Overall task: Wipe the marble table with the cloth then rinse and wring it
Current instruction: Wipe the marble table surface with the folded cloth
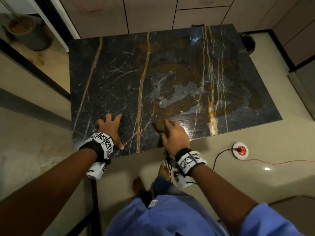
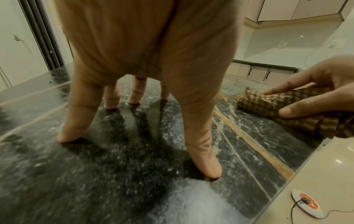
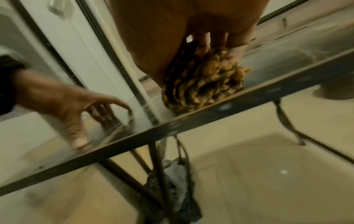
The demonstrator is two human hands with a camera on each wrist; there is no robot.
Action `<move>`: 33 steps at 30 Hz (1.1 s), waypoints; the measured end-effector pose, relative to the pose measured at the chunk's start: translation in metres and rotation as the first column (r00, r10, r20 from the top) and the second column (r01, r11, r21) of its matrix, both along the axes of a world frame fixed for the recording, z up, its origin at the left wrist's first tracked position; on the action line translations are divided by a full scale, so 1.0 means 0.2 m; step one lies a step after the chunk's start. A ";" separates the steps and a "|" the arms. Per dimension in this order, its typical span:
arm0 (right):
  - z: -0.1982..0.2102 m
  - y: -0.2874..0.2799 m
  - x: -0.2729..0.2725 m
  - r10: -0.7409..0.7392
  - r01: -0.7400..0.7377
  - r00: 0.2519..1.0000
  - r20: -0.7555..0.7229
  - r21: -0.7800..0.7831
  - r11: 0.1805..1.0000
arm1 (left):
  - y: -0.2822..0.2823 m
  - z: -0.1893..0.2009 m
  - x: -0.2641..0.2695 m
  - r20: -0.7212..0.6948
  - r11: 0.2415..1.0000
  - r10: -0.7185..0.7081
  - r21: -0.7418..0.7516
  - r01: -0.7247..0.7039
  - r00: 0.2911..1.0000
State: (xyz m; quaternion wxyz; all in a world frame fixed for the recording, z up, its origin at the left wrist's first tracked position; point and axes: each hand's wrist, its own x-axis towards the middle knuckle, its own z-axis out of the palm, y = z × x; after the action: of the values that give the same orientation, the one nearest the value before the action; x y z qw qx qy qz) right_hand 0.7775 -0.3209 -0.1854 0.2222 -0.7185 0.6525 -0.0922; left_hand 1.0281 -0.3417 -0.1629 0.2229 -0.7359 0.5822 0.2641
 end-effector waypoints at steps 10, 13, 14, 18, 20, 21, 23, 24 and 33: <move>-0.04 -0.10 0.03 0.024 -0.024 1.000 0.006 -0.015 1.000 | -0.06 0.01 -0.05 0.071 0.997 -0.041 0.075 0.036 0.997; -0.03 -0.16 -0.18 -0.127 0.127 0.991 -0.027 -0.012 0.992 | -0.06 0.01 -0.05 0.075 0.997 -0.037 0.074 0.031 0.997; -0.02 -0.17 -0.22 -0.139 0.139 0.989 -0.047 -0.003 0.990 | -0.06 0.01 -0.05 0.074 0.997 -0.035 0.072 0.030 0.997; 0.01 -0.13 -0.21 -0.117 0.120 0.990 -0.079 0.032 0.992 | -0.05 0.01 -0.04 0.059 0.998 -0.029 0.064 0.025 0.998; 0.01 -0.11 -0.13 -0.066 0.068 0.997 -0.027 0.092 0.993 | -0.05 0.01 -0.05 0.046 0.998 -0.015 0.056 0.012 0.999; 0.01 -0.11 -0.09 -0.034 0.029 0.999 0.031 0.147 0.989 | -0.05 0.01 -0.05 0.046 0.998 -0.014 0.054 0.012 0.999; 0.02 -0.11 0.01 -0.048 -0.035 0.964 0.262 0.305 0.952 | -0.04 0.01 -0.05 0.050 0.998 -0.020 0.058 0.017 0.999; 0.03 -0.12 0.06 -0.110 -0.064 0.910 0.399 0.399 0.915 | -0.04 0.01 -0.05 0.050 0.998 -0.019 0.059 0.016 0.999; 0.04 -0.23 0.10 -0.008 -0.040 0.985 0.170 0.275 0.961 | -0.02 0.00 -0.02 -0.007 0.999 0.021 0.044 -0.020 1.000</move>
State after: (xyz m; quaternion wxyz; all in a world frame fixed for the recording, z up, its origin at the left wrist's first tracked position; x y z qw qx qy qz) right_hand 0.7981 -0.3666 -0.1776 0.3763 -0.6749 0.6320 -0.0590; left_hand 1.0238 -0.3457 -0.1624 0.2339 -0.7357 0.5696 0.2820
